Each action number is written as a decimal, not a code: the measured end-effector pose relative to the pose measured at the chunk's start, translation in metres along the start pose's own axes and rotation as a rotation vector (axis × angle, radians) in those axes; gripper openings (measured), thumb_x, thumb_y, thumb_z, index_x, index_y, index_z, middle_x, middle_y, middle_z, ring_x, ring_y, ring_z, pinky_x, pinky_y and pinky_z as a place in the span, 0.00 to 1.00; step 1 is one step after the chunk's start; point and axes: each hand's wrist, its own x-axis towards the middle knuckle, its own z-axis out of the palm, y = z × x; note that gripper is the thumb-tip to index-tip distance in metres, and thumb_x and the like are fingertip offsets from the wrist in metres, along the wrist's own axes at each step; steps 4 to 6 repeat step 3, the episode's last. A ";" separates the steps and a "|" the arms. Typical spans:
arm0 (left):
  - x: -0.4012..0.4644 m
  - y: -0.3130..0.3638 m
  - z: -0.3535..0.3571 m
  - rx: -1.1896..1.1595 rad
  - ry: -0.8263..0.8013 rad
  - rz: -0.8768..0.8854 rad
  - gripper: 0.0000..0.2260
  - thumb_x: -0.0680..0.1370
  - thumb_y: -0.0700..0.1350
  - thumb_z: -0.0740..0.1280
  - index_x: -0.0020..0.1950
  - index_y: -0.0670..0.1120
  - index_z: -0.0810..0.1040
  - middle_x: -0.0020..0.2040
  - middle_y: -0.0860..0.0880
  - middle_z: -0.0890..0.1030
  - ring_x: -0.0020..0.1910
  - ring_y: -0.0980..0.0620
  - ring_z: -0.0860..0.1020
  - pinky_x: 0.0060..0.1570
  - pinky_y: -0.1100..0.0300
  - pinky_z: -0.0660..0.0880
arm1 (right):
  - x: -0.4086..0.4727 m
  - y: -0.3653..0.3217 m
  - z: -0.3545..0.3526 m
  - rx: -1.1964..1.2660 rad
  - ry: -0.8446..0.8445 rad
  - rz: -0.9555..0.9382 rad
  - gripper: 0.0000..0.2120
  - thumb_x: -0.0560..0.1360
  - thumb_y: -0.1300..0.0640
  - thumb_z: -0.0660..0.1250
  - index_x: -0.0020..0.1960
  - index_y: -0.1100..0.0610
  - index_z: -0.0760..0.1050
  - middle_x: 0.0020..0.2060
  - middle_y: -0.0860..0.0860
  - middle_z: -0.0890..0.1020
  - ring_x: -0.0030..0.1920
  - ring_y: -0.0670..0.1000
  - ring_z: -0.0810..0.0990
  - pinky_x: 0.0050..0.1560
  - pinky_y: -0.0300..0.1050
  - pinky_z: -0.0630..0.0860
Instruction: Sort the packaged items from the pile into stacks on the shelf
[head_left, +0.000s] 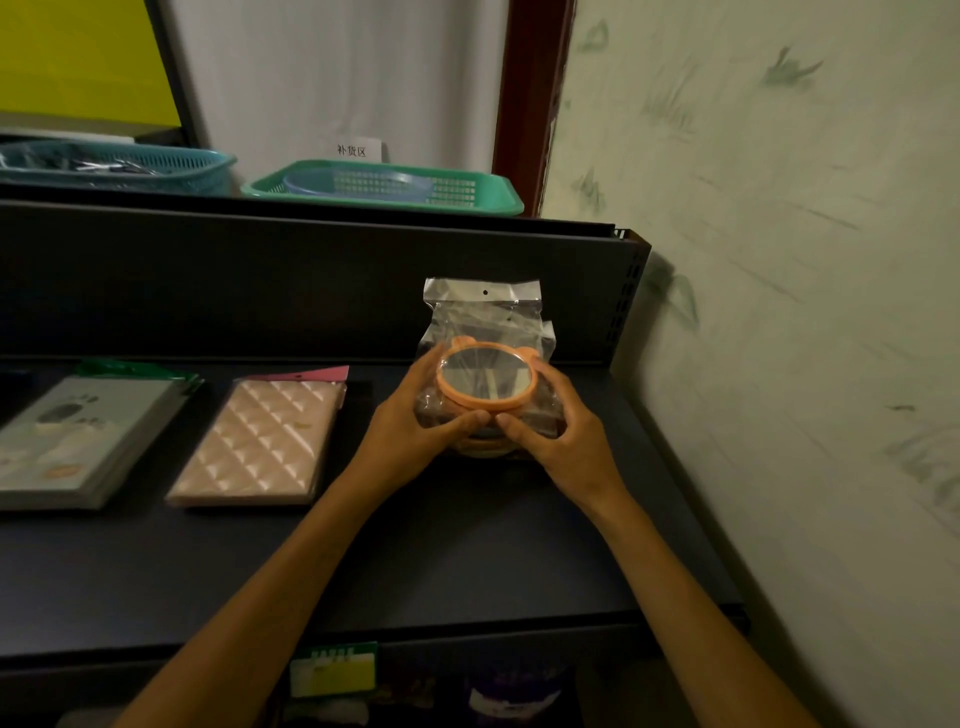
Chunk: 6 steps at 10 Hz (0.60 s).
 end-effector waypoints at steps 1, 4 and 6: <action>-0.002 0.003 -0.002 0.036 0.022 -0.038 0.46 0.64 0.59 0.75 0.75 0.60 0.53 0.74 0.53 0.64 0.67 0.57 0.66 0.64 0.51 0.72 | 0.000 0.000 -0.002 -0.003 0.013 -0.008 0.36 0.70 0.47 0.72 0.73 0.48 0.61 0.69 0.45 0.69 0.67 0.42 0.70 0.63 0.47 0.75; -0.011 0.010 -0.015 0.053 0.040 -0.075 0.52 0.59 0.64 0.75 0.76 0.56 0.52 0.76 0.52 0.60 0.72 0.51 0.64 0.67 0.47 0.69 | -0.004 -0.008 -0.011 -0.035 0.043 -0.026 0.35 0.69 0.43 0.72 0.71 0.40 0.59 0.67 0.35 0.66 0.67 0.40 0.68 0.65 0.45 0.72; -0.011 0.010 -0.015 0.053 0.040 -0.075 0.52 0.59 0.64 0.75 0.76 0.56 0.52 0.76 0.52 0.60 0.72 0.51 0.64 0.67 0.47 0.69 | -0.004 -0.008 -0.011 -0.035 0.043 -0.026 0.35 0.69 0.43 0.72 0.71 0.40 0.59 0.67 0.35 0.66 0.67 0.40 0.68 0.65 0.45 0.72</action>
